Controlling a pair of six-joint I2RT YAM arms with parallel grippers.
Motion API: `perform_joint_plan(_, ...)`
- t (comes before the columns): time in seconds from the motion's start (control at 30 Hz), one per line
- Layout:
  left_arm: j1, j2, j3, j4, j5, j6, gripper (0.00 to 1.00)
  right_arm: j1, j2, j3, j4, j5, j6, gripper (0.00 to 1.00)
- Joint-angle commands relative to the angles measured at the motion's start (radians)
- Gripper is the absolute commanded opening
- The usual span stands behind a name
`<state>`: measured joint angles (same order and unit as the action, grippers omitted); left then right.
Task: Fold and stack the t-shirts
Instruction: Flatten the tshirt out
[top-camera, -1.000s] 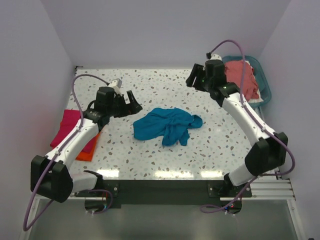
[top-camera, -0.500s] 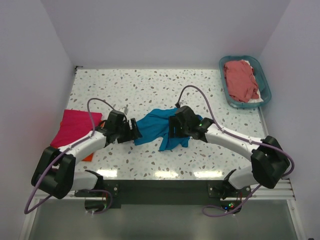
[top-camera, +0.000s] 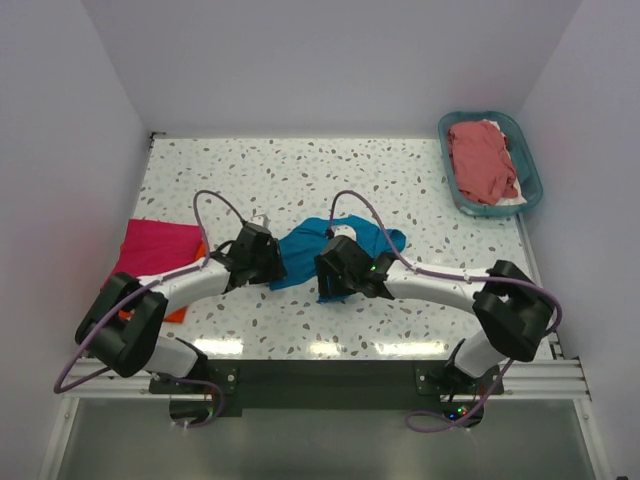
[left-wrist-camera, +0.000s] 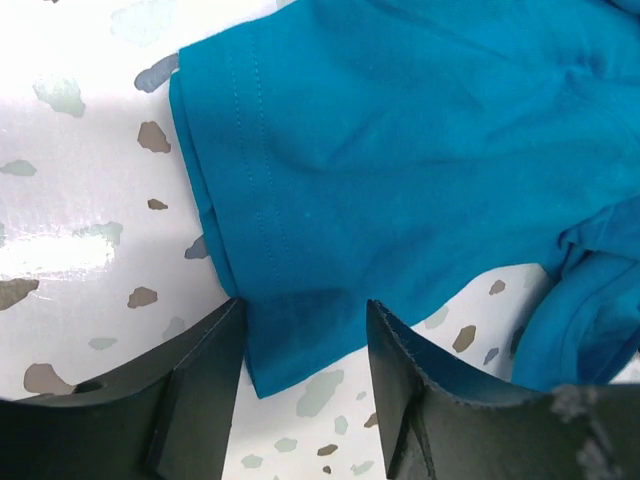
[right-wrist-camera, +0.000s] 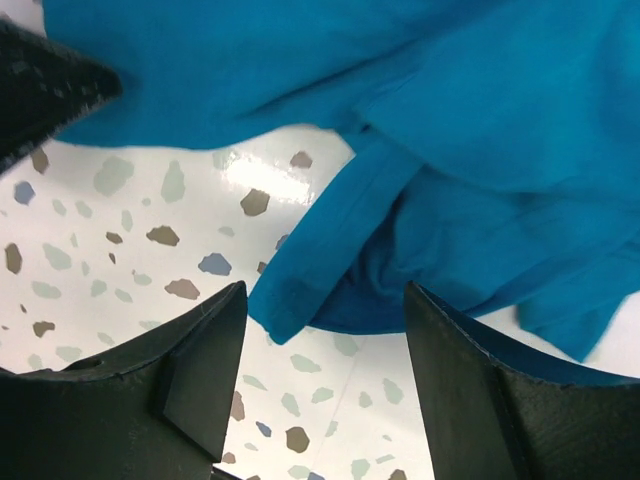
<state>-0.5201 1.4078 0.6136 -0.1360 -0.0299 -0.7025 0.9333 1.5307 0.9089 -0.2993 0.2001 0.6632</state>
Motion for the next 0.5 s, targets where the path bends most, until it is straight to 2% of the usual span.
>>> perform_joint_plan(0.0, -0.032, 0.051, 0.003, -0.03, -0.108, -0.043, 0.53, 0.028, 0.057, 0.028, 0.072, 0.03, 0.035, 0.67)
perform_joint_plan(0.17, -0.058, 0.077, -0.002, -0.03, -0.146, -0.061, 0.34, 0.052, 0.1, 0.016, 0.094, 0.024, 0.047, 0.65)
perform_joint_plan(0.2, -0.058, 0.088, 0.0, -0.027, -0.149, -0.063, 0.25, 0.053, 0.103, 0.015, 0.097, 0.027, 0.05, 0.6)
perform_joint_plan(0.23, -0.058, 0.091, 0.012, -0.028, -0.148, -0.063, 0.21, 0.053, 0.106, 0.013, 0.095, 0.028, 0.052, 0.56)
perform_joint_plan(0.27, -0.058, 0.092, 0.021, -0.033, -0.15, -0.06, 0.18, 0.053, 0.105, 0.013, 0.091, 0.036, 0.052, 0.51)
perform_joint_plan(0.3, -0.057, 0.088, 0.034, -0.042, -0.159, -0.057, 0.08, 0.053, 0.1, 0.013, 0.075, 0.047, 0.052, 0.39)
perform_joint_plan(0.33, -0.058, 0.083, 0.063, -0.066, -0.166, -0.052, 0.03, 0.053, 0.08, 0.013, 0.066, 0.062, 0.053, 0.3)
perform_joint_plan(0.37, -0.057, 0.074, 0.078, -0.08, -0.182, -0.045, 0.0, 0.053, 0.066, 0.013, 0.052, 0.071, 0.053, 0.22)
perform_joint_plan(0.4, -0.057, 0.051, 0.093, -0.106, -0.189, -0.038, 0.0, 0.053, 0.051, 0.013, 0.022, 0.085, 0.047, 0.08)
perform_joint_plan(0.47, -0.046, 0.027, 0.141, -0.138, -0.202, -0.019, 0.0, 0.05, -0.004, 0.013, -0.029, 0.14, 0.041, 0.0)
